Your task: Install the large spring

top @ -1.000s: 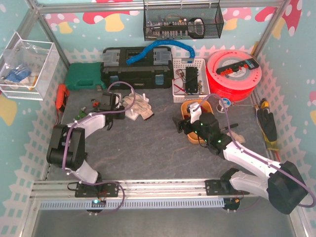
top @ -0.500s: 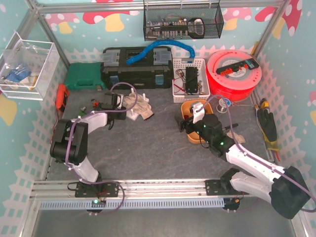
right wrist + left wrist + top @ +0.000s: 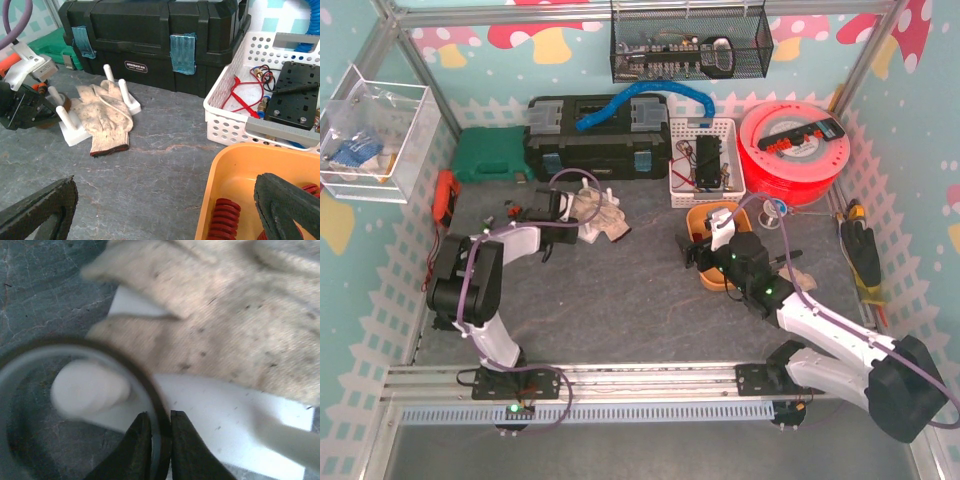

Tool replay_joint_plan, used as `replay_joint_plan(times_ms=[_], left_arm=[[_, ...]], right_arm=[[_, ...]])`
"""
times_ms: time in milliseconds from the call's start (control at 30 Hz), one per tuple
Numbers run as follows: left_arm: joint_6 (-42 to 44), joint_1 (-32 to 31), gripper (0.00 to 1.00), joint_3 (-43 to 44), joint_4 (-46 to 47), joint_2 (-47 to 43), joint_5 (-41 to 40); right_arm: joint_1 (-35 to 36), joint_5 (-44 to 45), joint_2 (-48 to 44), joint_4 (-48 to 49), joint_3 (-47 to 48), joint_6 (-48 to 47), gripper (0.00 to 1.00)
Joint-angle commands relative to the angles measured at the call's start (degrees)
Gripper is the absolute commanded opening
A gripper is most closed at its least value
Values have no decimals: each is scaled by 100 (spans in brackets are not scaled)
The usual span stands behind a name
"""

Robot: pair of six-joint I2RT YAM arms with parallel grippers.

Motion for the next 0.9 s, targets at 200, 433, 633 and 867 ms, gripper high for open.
replay_joint_plan(times_ms=[200,433,633,867], left_arm=[[173,-139,3,-78,212,-632,-98],[84,-424,0,-71,284,-1248,-137],[-855,-510,0,-267,274,-2053,-586],[-2517,-489,0,-1387,587,-3331,-1119]], right_arm=[[16,133,44,137,-46,-39,95],[16,105,62,267,-139,-19,95],[16,164,97,372,-231,33,95],[16,205,213,469,-281,118,94]])
